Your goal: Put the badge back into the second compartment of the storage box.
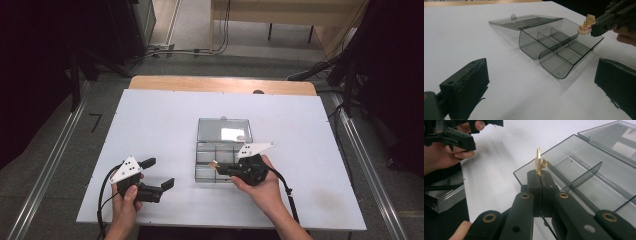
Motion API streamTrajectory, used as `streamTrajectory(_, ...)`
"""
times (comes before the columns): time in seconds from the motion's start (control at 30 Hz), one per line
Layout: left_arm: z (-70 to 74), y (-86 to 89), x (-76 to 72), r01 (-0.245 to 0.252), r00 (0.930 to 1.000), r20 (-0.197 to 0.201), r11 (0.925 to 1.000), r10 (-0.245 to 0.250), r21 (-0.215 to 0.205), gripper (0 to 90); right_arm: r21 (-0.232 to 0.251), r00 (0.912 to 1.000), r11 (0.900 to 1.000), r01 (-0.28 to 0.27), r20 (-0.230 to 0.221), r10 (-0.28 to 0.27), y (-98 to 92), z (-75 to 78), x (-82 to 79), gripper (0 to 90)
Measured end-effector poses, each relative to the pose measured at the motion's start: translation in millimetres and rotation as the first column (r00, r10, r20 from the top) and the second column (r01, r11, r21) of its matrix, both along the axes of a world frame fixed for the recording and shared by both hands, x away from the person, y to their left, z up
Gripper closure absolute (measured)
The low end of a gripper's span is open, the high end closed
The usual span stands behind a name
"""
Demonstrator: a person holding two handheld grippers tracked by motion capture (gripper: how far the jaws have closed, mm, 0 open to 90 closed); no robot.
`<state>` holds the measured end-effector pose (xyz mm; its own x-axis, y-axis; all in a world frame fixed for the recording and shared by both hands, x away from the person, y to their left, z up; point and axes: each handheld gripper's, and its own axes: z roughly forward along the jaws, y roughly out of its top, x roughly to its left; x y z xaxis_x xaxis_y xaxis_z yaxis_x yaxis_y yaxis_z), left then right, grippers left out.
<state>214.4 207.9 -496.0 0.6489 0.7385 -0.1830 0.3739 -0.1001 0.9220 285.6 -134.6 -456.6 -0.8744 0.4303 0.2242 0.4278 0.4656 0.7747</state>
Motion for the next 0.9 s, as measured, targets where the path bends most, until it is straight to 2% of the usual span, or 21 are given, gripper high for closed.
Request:
streamTrajectory(0.3,-0.5,0.1,0.4,0.001,1.0000,-0.001,1.0000,-0.001,0.004,0.0,0.008,1.0000,1.000,0.007,0.005,-0.007,-0.3,3.5,7.9,87.0)
streamTrajectory(0.5,-1.1,-0.6,0.8,0.005,1.0000,-0.002,1.0000,-0.005,0.004,0.0,0.012,0.9999,1.000,0.017,0.000,-0.017,-2.4,0.1,12.7,87.0)
streamTrajectory(0.9,-2.6,-1.7,2.0,0.011,0.9999,-0.005,0.9999,-0.011,0.005,0.0,0.014,0.9966,0.997,0.079,-0.027,-0.078,-11.9,-5.7,27.4,86.9)
